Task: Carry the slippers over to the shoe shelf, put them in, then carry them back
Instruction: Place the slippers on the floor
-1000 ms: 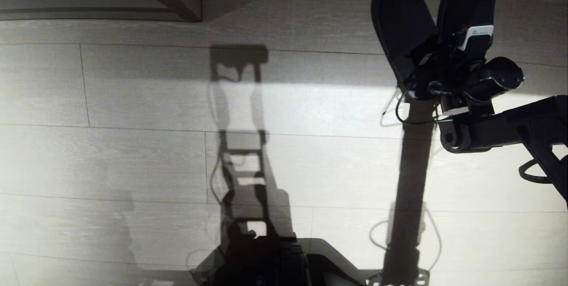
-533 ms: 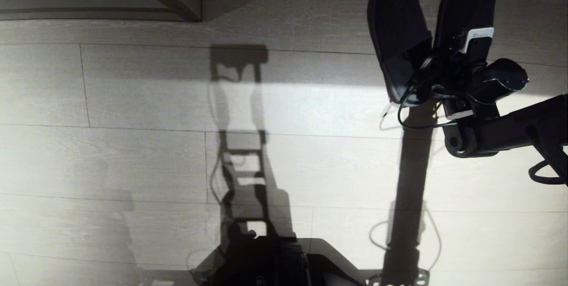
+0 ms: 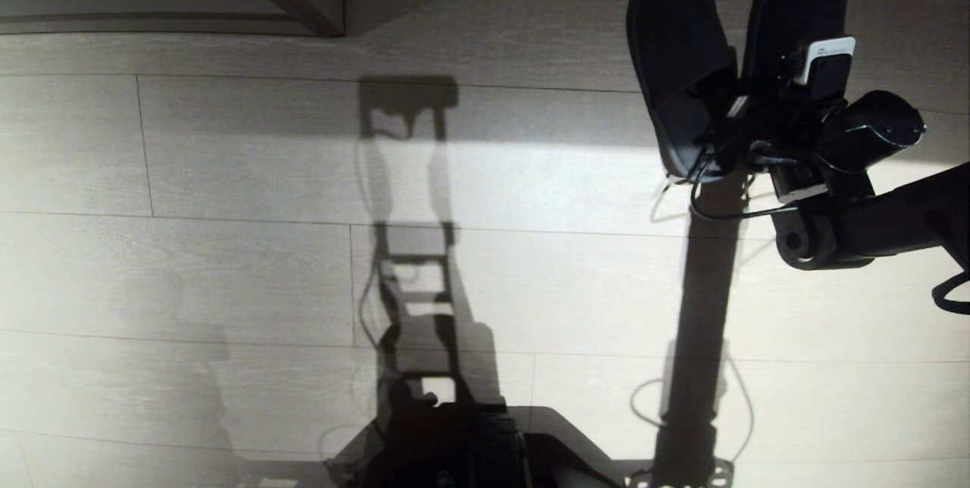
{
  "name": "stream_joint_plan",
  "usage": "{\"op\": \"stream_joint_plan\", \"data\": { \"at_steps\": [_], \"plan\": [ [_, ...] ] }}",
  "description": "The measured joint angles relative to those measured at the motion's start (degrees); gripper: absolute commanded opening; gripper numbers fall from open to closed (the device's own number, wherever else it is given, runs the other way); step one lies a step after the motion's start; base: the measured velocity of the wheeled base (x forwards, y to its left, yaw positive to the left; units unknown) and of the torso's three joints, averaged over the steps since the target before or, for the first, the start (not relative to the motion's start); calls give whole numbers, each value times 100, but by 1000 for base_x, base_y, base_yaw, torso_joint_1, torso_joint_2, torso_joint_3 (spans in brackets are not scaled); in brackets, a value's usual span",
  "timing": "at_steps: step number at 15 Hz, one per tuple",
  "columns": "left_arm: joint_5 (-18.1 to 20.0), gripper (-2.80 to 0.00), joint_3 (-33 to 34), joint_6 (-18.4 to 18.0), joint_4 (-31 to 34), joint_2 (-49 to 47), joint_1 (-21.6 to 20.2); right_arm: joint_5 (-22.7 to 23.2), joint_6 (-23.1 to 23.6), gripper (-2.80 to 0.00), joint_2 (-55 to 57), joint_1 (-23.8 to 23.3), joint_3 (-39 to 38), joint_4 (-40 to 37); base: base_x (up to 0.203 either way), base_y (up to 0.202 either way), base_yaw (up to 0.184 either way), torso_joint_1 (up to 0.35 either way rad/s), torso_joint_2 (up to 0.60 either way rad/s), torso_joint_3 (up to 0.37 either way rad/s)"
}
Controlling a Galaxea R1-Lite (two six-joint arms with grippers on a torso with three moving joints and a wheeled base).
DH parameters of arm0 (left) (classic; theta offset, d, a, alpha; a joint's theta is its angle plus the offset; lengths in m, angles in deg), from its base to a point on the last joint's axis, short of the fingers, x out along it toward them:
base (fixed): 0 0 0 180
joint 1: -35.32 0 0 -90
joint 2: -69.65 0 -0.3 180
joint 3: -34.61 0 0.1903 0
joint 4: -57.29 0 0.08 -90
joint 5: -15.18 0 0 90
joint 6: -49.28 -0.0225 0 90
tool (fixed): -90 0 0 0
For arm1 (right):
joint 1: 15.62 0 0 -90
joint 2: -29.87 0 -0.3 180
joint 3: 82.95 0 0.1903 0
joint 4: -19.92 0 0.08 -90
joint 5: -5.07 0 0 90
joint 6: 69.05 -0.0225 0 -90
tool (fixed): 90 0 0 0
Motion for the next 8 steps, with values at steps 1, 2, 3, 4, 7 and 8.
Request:
{"op": "stream_joint_plan", "data": {
  "at_steps": [1,2,3,4,7,8],
  "plan": [
    [0,-280,0,0,2,0,0,3,0,0,-42,0,-31,-22,0,0,0,0,0,0],
    [0,-280,0,2,-1,0,0,5,0,0,-80,-2,-61,-30,0,0,0,0,0,0],
    [0,-280,0,2,-3,0,0,9,2,0,-115,-13,-99,-49,0,0,0,0,0,0],
    [-1,-280,0,2,-2,0,0,11,10,0,-146,-28,-151,-85,0,0,0,0,0,0],
    [0,-280,0,2,-1,0,0,11,10,0,-256,-44,-300,-163,0,0,0,0,0,0],
    [0,-280,0,2,-1,0,0,33,10,0,-294,-44,-344,-182,0,0,0,0,0,0]
  ]
}}
